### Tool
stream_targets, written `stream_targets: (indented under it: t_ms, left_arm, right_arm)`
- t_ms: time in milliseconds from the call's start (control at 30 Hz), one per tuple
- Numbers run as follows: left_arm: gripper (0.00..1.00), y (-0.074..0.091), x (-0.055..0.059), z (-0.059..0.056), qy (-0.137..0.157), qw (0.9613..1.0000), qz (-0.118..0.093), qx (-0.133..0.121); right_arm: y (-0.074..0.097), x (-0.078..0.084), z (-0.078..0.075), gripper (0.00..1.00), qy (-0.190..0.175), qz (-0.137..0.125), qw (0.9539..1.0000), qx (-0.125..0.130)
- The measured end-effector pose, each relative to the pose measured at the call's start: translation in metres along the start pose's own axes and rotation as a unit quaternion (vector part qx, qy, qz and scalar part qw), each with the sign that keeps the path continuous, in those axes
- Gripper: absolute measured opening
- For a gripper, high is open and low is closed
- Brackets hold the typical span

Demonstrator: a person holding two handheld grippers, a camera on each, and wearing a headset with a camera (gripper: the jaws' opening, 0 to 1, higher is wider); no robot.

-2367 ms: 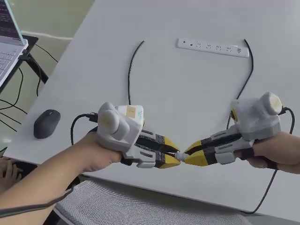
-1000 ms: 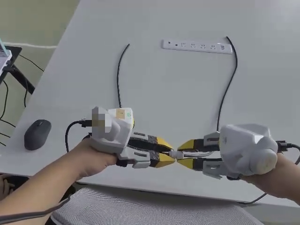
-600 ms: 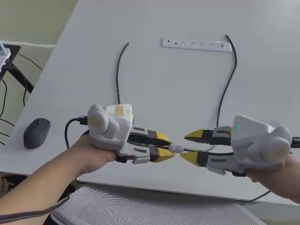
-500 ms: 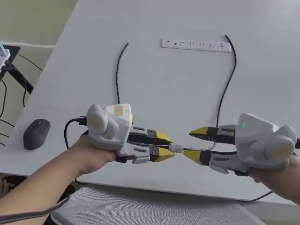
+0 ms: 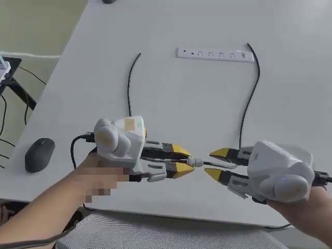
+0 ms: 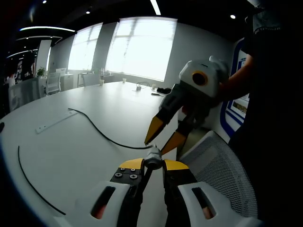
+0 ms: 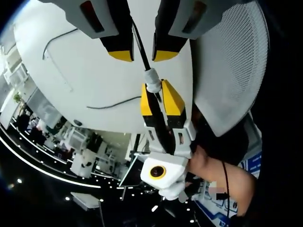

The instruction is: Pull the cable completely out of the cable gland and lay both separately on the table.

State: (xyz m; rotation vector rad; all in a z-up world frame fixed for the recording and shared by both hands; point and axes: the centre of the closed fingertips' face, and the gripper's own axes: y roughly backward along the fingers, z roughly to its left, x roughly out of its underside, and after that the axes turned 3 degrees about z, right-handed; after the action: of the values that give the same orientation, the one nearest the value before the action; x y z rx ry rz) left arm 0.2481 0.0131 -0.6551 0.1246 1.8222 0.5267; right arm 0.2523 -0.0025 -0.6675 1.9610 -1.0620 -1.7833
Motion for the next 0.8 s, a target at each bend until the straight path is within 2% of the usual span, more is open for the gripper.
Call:
stream_targets:
  t_ms: [167,267,500,800]
  left_arm:
    - [0.15,-0.0015,-0.0009,-0.0007,-0.001,1.0,0.0,0.002]
    - [0.15,-0.0021,-0.0006,-0.0006,-0.002,1.0,0.001,0.003]
    - [0.15,-0.0015,-0.001,0.0006,-0.005,1.0,0.004,0.0]
    - [0.15,-0.0053,0.0007,-0.0002,-0.007,0.9999,0.009,0.0]
  right_arm:
    - [-0.0019,-0.0021,0.0013,0.08,-0.001,-0.001,1.0,0.005]
    - [-0.0026,-0.003,0.0002,0.02,0.005,-0.001,0.9999,0.011]
    - [-0.0044,-0.0021,0.0006,0.01,0.009,-0.002,0.9999,0.012]
    - [-0.0045,0.0038,0.0011,0.0,-0.005,0.006,0.9998,0.017]
